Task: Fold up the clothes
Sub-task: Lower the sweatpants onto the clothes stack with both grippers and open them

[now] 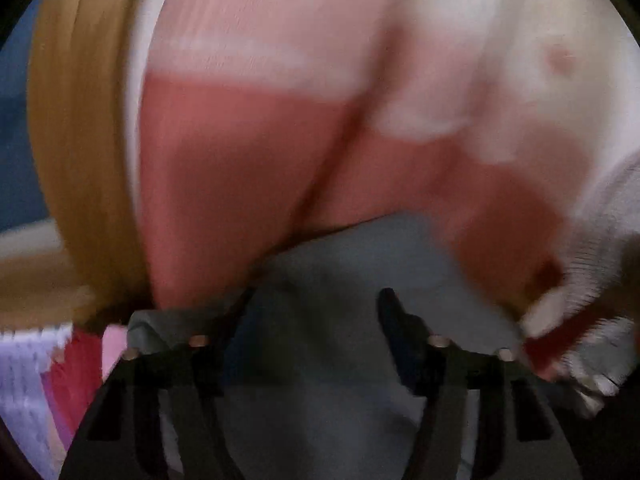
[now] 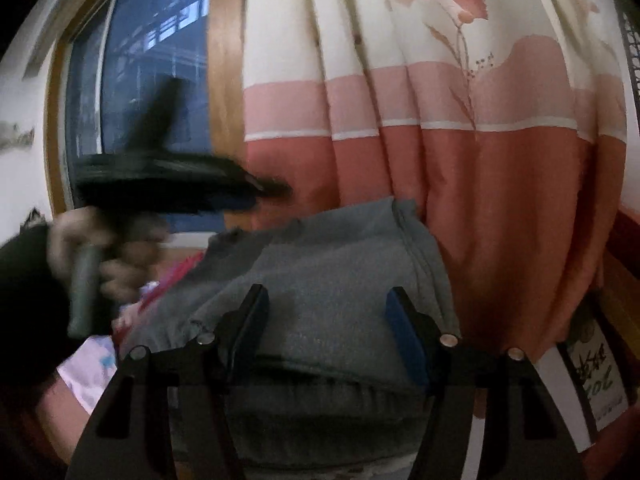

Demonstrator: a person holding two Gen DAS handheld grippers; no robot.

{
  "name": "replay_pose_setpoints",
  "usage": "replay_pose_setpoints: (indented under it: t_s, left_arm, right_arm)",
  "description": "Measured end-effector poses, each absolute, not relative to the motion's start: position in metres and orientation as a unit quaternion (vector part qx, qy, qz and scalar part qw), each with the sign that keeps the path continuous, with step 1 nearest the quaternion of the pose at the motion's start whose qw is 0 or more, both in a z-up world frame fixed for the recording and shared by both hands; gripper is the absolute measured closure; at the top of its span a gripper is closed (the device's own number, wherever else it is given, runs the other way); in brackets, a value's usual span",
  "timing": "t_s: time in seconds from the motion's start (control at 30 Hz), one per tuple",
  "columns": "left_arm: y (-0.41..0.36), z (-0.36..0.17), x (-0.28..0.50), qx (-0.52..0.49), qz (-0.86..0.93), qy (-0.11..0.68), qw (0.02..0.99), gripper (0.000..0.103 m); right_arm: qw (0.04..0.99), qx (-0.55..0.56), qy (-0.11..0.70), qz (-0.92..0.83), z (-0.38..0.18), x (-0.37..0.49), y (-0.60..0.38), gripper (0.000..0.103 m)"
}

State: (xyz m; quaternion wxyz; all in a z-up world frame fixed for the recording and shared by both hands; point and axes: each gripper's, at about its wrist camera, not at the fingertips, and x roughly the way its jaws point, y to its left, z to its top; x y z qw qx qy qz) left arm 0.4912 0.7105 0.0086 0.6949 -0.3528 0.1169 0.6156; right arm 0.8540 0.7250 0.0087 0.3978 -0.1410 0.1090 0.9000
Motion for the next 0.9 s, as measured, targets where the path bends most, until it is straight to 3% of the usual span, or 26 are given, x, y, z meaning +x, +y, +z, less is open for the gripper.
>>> replay_pose_setpoints:
  t_s: [0.33, 0.7, 0.9]
  left_arm:
    - [0.730, -0.023, 0.475, -0.399, 0.613, 0.128, 0.670, 0.048]
    - [0.694, 0.012, 0.474, -0.384, 0.614, 0.100, 0.682, 0.048]
    - [0.700, 0.017, 0.465, -0.392, 0.616, 0.115, 0.674, 0.048]
  right_arm:
    - [0.393, -0.148, 0.116, 0.900, 0.002, 0.842, 0.732, 0.042]
    - [0.370, -0.119, 0.131, 0.912, 0.070, 0.871, 0.719, 0.041]
    - [0.349, -0.126, 0.055, 0.927, 0.073, 0.838, 0.689, 0.041]
